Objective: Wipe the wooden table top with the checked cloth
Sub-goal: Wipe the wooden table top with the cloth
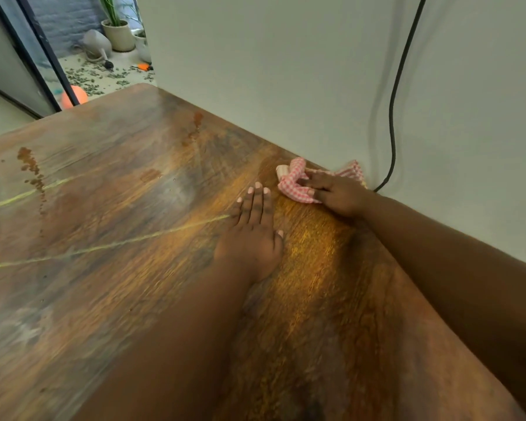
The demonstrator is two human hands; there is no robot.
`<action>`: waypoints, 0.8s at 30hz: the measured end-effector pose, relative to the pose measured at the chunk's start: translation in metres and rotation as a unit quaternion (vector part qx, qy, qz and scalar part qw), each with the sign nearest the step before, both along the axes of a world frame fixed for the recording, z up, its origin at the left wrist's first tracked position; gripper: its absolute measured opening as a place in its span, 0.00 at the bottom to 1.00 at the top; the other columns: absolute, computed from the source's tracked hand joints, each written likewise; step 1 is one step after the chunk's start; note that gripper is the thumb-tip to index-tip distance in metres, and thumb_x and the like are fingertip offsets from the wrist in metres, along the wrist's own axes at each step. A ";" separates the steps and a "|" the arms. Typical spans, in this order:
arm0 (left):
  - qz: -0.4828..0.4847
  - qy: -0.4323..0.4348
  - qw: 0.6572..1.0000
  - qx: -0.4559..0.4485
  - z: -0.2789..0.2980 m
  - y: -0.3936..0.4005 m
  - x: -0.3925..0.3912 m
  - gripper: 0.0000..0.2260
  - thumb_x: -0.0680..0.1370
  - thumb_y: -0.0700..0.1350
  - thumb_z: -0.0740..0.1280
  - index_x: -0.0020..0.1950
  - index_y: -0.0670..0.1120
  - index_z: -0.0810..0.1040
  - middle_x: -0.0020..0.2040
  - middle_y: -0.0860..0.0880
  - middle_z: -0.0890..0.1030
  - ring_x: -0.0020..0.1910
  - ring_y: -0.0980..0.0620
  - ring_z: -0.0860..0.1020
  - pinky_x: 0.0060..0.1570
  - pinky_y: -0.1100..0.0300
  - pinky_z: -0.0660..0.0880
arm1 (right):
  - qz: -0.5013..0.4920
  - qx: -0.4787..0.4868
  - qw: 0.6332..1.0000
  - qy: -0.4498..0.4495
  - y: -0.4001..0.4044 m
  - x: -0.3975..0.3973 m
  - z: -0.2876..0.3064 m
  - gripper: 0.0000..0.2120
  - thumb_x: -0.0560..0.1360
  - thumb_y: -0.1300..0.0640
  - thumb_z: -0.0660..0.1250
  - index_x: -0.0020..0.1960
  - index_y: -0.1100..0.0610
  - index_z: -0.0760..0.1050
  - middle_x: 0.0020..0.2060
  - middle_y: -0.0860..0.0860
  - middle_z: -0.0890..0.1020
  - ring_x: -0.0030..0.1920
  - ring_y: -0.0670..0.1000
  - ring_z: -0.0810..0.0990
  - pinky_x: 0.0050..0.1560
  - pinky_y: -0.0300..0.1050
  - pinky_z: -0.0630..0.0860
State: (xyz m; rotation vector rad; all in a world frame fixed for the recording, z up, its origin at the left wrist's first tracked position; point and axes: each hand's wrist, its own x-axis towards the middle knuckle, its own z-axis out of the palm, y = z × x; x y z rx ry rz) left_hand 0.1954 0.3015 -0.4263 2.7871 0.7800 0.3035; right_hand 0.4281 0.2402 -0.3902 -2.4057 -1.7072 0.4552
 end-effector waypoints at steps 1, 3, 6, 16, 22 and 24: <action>0.000 0.000 1.000 -0.001 0.000 0.000 0.000 0.31 0.81 0.55 0.43 0.76 0.41 0.33 0.77 0.42 0.33 0.74 0.50 0.30 0.70 0.56 0.28 | -0.016 -0.002 1.000 -0.014 0.006 0.003 0.000 0.20 0.81 0.48 0.53 0.73 0.42 0.59 0.75 0.47 0.57 0.75 0.53 0.56 0.72 0.50 0.50; 0.001 -0.001 1.000 -0.004 0.001 0.000 0.000 0.31 0.81 0.55 0.43 0.76 0.41 0.32 0.77 0.42 0.33 0.75 0.49 0.31 0.70 0.56 0.27 | -0.049 -0.008 0.997 -0.056 0.025 0.000 -0.003 0.22 0.82 0.49 0.50 0.75 0.44 0.56 0.76 0.51 0.56 0.75 0.56 0.56 0.72 0.55 0.52; 0.004 -0.002 1.000 -0.013 0.000 0.000 0.000 0.32 0.81 0.56 0.43 0.76 0.41 0.31 0.76 0.42 0.31 0.74 0.48 0.29 0.70 0.55 0.28 | -0.085 -0.005 0.992 -0.094 0.059 -0.023 -0.010 0.24 0.81 0.50 0.49 0.76 0.48 0.53 0.76 0.54 0.55 0.74 0.59 0.56 0.71 0.57 0.56; 0.015 -0.034 0.999 -0.023 0.001 0.000 -0.002 0.33 0.79 0.57 0.42 0.73 0.41 0.28 0.76 0.42 0.30 0.73 0.48 0.28 0.70 0.55 0.27 | 0.035 0.016 0.999 0.006 0.049 -0.080 -0.006 0.26 0.79 0.51 0.55 0.76 0.46 0.54 0.76 0.51 0.58 0.75 0.53 0.57 0.73 0.50 0.56; 0.015 -0.017 0.998 -0.060 0.011 0.003 -0.019 0.33 0.81 0.57 0.44 0.75 0.40 0.30 0.76 0.40 0.31 0.72 0.48 0.28 0.70 0.55 0.27 | 0.034 -0.050 0.998 -0.031 0.015 -0.065 0.006 0.22 0.81 0.50 0.53 0.74 0.42 0.57 0.76 0.46 0.55 0.75 0.52 0.56 0.72 0.49 0.52; 0.023 0.009 0.997 -0.069 0.015 0.015 -0.037 0.32 0.82 0.55 0.46 0.75 0.40 0.31 0.75 0.40 0.30 0.73 0.48 0.28 0.69 0.56 0.27 | -0.003 -0.063 0.997 -0.039 0.025 -0.073 0.004 0.22 0.81 0.51 0.52 0.74 0.42 0.56 0.76 0.48 0.55 0.74 0.55 0.57 0.72 0.51 0.55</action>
